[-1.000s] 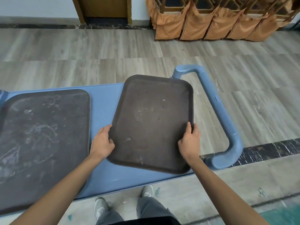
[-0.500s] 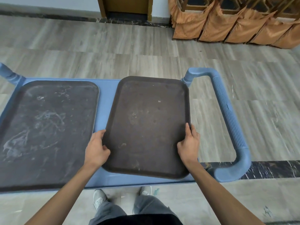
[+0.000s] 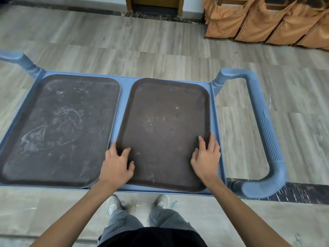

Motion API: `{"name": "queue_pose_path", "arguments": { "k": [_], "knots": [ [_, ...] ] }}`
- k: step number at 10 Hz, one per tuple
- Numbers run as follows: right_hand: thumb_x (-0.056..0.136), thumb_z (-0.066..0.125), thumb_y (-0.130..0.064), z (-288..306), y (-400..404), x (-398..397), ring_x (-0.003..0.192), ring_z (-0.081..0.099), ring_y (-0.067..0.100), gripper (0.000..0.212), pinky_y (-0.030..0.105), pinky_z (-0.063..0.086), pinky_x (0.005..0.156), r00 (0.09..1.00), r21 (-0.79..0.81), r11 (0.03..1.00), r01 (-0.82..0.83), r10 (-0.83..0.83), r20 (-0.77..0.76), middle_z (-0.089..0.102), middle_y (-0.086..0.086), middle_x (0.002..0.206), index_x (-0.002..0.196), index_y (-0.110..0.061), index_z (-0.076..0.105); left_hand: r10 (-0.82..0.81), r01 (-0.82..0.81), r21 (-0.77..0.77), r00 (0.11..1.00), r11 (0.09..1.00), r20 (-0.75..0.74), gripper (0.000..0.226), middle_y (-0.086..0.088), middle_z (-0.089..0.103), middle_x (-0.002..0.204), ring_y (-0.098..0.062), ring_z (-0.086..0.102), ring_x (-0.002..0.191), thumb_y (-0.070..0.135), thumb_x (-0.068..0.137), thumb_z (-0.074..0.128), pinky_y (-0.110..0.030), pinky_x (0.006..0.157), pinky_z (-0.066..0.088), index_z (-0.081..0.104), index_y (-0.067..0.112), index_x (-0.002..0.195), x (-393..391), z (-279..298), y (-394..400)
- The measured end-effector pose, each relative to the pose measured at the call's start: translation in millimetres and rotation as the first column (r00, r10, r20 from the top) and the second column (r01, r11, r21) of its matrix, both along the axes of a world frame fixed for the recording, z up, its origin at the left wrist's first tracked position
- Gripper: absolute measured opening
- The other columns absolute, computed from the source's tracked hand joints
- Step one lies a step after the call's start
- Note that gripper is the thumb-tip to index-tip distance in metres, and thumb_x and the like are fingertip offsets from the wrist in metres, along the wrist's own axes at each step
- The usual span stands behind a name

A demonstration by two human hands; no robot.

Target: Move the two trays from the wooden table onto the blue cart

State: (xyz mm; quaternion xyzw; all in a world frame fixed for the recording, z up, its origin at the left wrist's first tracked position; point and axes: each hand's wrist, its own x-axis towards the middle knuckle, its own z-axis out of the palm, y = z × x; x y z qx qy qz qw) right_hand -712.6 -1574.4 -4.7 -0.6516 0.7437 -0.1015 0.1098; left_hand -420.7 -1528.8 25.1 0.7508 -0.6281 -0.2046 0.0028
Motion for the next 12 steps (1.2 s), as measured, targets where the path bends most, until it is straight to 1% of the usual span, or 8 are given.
{"name": "queue_pose_path", "arguments": {
  "k": [1, 2, 3, 4, 6, 8, 10, 12],
  "knots": [
    [0.096, 0.054, -0.030, 3, 25, 13, 0.146, 0.027, 0.038, 0.049, 0.052, 0.036, 0.105, 0.986, -0.088, 0.982, -0.166, 0.167, 0.004, 0.019, 0.018, 0.164, 0.142, -0.015, 0.051, -0.281, 0.280, -0.087, 0.960, 0.956, 0.004, 0.049, -0.020, 0.026, 0.156, -0.038, 0.022, 0.145, 0.038, 0.087, 0.058, -0.053, 0.103, 0.044, 0.056, 0.016, 0.132, -12, 3, 21],
    [0.101, 0.041, -0.044, 1, 59, 35, 0.150, 0.023, 0.026, 0.051, 0.040, 0.031, 0.110, 0.912, -0.087, 0.918, -0.386, 0.394, 0.112, 0.013, 0.004, 0.168, 0.148, -0.024, 0.042, -0.464, 0.458, -0.083, 0.882, 0.885, -0.080, 0.044, -0.003, 0.040, 0.151, -0.023, 0.029, 0.144, 0.043, 0.090, 0.050, -0.044, 0.098, 0.048, 0.061, 0.022, 0.127, -14, 3, 43],
    [0.102, 0.039, -0.048, -4, 89, 48, 0.145, 0.032, 0.019, 0.051, 0.035, 0.037, 0.107, 0.823, -0.092, 0.838, -0.539, 0.546, 0.156, 0.026, -0.004, 0.164, 0.147, -0.026, 0.044, -0.499, 0.492, -0.084, 0.856, 0.867, -0.133, 0.044, 0.008, 0.046, 0.144, -0.014, 0.041, 0.133, 0.046, 0.092, 0.047, -0.036, 0.101, 0.045, 0.059, 0.027, 0.130, -9, -4, 59],
    [0.098, 0.050, -0.044, -12, 108, 57, 0.123, 0.052, 0.020, 0.045, 0.037, 0.049, 0.093, 0.769, -0.129, 0.778, -0.615, 0.628, 0.120, 0.050, -0.004, 0.149, 0.138, -0.024, 0.057, -0.503, 0.487, -0.127, 0.851, 0.864, -0.154, 0.045, 0.010, 0.054, 0.135, -0.013, 0.049, 0.123, 0.038, 0.091, 0.055, -0.034, 0.098, 0.046, 0.058, 0.026, 0.134, -4, -12, 70],
    [0.098, 0.056, -0.035, -21, 117, 59, 0.096, 0.058, 0.021, 0.033, 0.034, 0.045, 0.076, 0.767, -0.201, 0.758, -0.620, 0.640, 0.047, 0.064, -0.007, 0.115, 0.128, -0.027, 0.065, -0.459, 0.418, -0.218, 0.866, 0.882, -0.200, 0.038, 0.011, 0.063, 0.118, -0.017, 0.056, 0.103, 0.024, 0.089, 0.062, -0.037, 0.080, 0.050, 0.065, 0.024, 0.127, -5, -20, 77],
    [0.099, 0.055, -0.034, -21, 125, 58, 0.086, 0.055, 0.020, 0.028, 0.032, 0.043, 0.069, 0.800, -0.232, 0.785, -0.575, 0.599, 0.044, 0.065, -0.012, 0.108, 0.123, -0.030, 0.068, -0.429, 0.386, -0.237, 0.888, 0.892, -0.168, 0.047, 0.014, 0.067, 0.107, -0.018, 0.058, 0.093, 0.005, 0.079, 0.069, -0.028, 0.066, 0.037, 0.070, 0.027, 0.120, -14, -19, 86],
    [0.094, 0.065, -0.027, -16, 131, 67, 0.084, 0.054, 0.021, 0.025, 0.036, 0.046, 0.068, 0.839, -0.228, 0.826, -0.516, 0.541, 0.060, 0.068, -0.012, 0.105, 0.119, -0.029, 0.072, -0.448, 0.410, -0.222, 0.879, 0.885, -0.165, 0.052, 0.011, 0.067, 0.111, -0.021, 0.056, 0.098, 0.000, 0.082, 0.060, -0.032, 0.072, 0.041, 0.065, 0.027, 0.127, -12, -17, 85],
    [0.092, 0.066, -0.031, -7, 138, 76, 0.086, 0.055, 0.022, 0.026, 0.040, 0.050, 0.069, 0.874, -0.165, 0.870, -0.465, 0.481, 0.069, 0.066, -0.010, 0.104, 0.117, -0.027, 0.072, -0.476, 0.447, -0.179, 0.860, 0.877, -0.183, 0.044, 0.013, 0.057, 0.127, -0.016, 0.046, 0.112, 0.018, 0.097, 0.046, -0.032, 0.088, 0.041, 0.054, 0.032, 0.138, -11, -20, 84]
  ]
}}
